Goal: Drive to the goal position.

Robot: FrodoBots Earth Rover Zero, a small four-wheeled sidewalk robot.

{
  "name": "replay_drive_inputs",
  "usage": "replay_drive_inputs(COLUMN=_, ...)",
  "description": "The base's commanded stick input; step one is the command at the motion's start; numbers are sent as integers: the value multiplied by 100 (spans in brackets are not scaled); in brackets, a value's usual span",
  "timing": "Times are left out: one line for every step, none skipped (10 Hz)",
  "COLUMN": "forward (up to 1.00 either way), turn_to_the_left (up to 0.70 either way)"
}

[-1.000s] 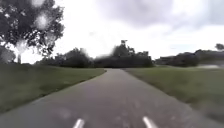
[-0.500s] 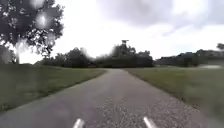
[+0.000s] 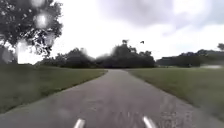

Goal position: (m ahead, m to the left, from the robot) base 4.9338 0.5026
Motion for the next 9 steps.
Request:
replay_drive_inputs(forward=70, turn_to_the_left=0)
replay_drive_inputs(forward=70, turn_to_the_left=0)
replay_drive_inputs(forward=70, turn_to_the_left=0)
replay_drive_inputs(forward=70, turn_to_the_left=0)
replay_drive_inputs(forward=70, turn_to_the_left=0)
replay_drive_inputs(forward=70, turn_to_the_left=0)
replay_drive_inputs(forward=70, turn_to_the_left=0)
replay_drive_inputs(forward=70, turn_to_the_left=0)
replay_drive_inputs(forward=70, turn_to_the_left=0)
